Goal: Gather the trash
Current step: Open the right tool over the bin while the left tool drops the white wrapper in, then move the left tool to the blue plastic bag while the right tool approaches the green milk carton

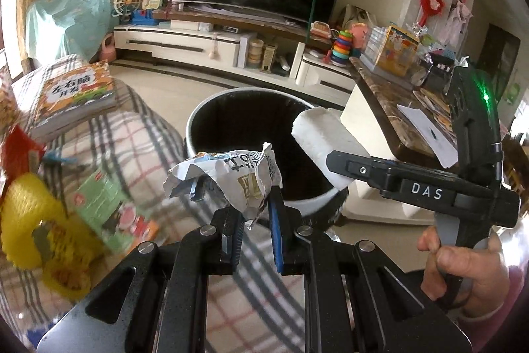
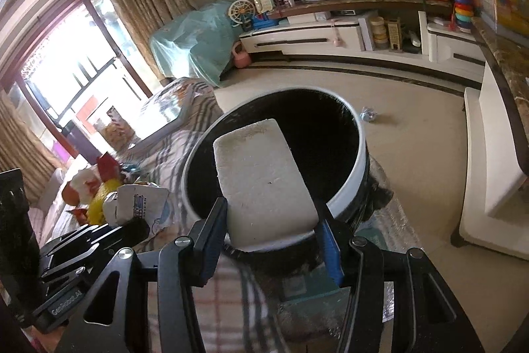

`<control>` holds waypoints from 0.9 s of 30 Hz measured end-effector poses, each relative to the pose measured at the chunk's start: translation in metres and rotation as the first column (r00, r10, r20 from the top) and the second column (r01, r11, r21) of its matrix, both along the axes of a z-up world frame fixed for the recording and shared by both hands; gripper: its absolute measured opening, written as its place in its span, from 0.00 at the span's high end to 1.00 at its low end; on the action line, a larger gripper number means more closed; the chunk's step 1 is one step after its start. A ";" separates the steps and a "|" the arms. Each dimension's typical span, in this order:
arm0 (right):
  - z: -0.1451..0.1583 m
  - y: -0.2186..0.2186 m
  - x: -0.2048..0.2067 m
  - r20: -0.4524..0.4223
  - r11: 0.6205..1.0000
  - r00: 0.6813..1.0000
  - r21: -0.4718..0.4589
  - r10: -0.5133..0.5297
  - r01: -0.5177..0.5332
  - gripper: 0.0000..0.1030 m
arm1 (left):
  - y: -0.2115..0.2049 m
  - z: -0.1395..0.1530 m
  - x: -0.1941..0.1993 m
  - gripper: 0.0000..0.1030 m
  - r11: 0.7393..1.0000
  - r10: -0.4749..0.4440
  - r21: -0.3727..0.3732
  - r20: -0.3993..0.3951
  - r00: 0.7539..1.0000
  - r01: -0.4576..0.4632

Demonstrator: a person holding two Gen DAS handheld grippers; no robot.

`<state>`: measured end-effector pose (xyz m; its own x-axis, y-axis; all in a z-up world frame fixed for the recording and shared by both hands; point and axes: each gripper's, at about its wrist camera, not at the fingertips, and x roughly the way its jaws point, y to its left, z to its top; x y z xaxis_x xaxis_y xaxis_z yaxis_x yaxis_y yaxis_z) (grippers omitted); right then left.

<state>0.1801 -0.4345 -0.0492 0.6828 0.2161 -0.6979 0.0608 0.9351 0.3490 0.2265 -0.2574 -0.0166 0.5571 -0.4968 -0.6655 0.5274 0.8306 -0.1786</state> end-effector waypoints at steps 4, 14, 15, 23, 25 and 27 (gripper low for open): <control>-0.002 -0.005 0.014 -0.010 1.000 1.000 -0.005 -0.004 0.004 0.49 | -0.011 -0.001 0.013 0.87 1.000 -0.005 0.006 -0.003 1.000 0.005; -0.003 -0.016 0.038 -0.030 1.000 0.999 -0.013 -0.015 0.015 0.47 | -0.035 -0.005 0.039 0.86 0.999 -0.018 0.039 -0.002 1.000 0.018; -0.004 -0.017 0.040 -0.033 1.000 0.999 -0.012 -0.016 0.016 0.47 | -0.036 -0.007 0.041 0.85 0.999 -0.017 0.041 -0.009 1.000 0.017; -0.003 -0.024 0.047 -0.044 0.999 0.998 0.007 -0.036 0.037 0.32 | -0.037 -0.008 0.044 0.34 0.999 0.003 0.039 -0.007 1.000 -0.003; -0.002 -0.026 0.047 -0.037 0.999 0.999 0.015 -0.037 0.038 0.27 | -0.033 -0.008 0.041 0.34 0.999 0.011 0.036 -0.007 1.000 -0.011; 0.001 -0.024 0.043 -0.030 0.999 0.998 0.012 -0.048 0.049 0.25 | -0.028 -0.008 0.038 0.34 0.999 0.024 0.033 -0.010 1.000 -0.024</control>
<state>0.2227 -0.4590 -0.0487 0.6717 0.1923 -0.7154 0.1166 0.9262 0.3585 0.2640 -0.2851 -0.0246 0.5617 -0.4615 -0.6867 0.5057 0.8484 -0.1564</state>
